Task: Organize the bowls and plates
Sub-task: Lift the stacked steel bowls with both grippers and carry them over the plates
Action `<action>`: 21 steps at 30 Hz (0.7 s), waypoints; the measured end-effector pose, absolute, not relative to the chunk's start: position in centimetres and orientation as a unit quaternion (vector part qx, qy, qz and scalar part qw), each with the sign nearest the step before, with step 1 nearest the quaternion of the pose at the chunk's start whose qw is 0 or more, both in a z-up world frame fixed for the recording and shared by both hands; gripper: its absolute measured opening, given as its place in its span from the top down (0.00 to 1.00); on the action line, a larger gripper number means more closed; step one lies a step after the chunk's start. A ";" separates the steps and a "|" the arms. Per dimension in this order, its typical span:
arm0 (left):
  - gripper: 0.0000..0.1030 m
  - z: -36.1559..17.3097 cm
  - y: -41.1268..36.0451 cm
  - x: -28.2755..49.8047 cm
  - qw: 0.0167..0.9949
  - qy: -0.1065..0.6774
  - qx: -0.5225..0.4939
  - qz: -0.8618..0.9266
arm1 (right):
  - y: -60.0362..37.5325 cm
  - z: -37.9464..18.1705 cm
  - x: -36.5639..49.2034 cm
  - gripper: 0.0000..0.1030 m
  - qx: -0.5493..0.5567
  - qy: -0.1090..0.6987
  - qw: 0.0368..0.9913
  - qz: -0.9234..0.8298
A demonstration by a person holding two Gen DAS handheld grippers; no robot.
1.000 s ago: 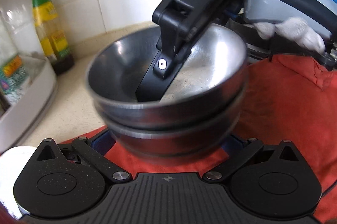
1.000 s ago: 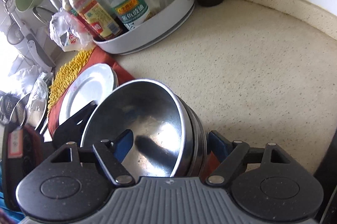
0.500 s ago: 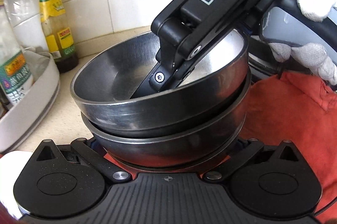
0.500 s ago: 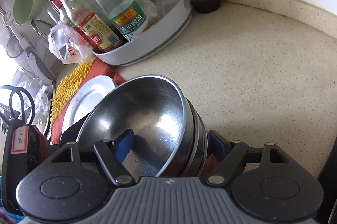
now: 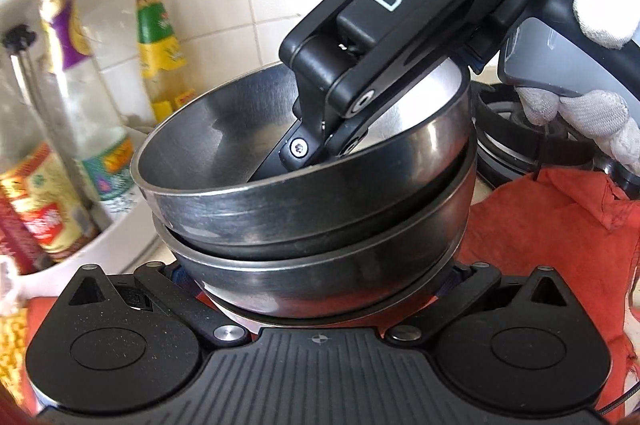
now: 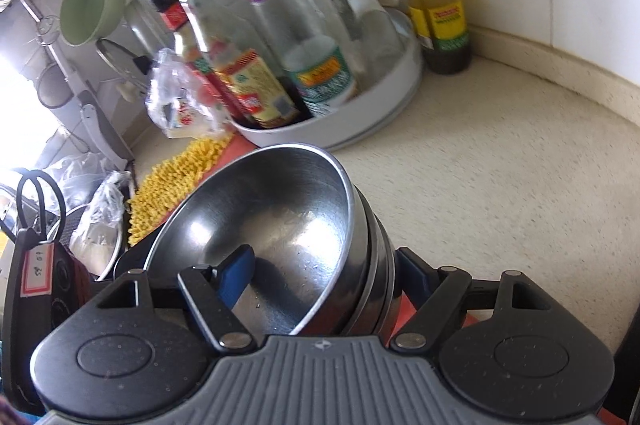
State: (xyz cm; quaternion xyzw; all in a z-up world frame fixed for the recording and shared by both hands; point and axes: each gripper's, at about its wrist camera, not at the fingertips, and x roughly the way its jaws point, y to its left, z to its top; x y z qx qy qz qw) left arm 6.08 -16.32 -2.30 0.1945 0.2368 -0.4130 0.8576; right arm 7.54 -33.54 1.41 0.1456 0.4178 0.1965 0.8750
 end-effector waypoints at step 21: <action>0.00 1.7 -6.6 5.3 0.911 0.237 0.173 -0.289 | -20.9 6.4 9.5 0.26 0.085 0.399 0.866 0.290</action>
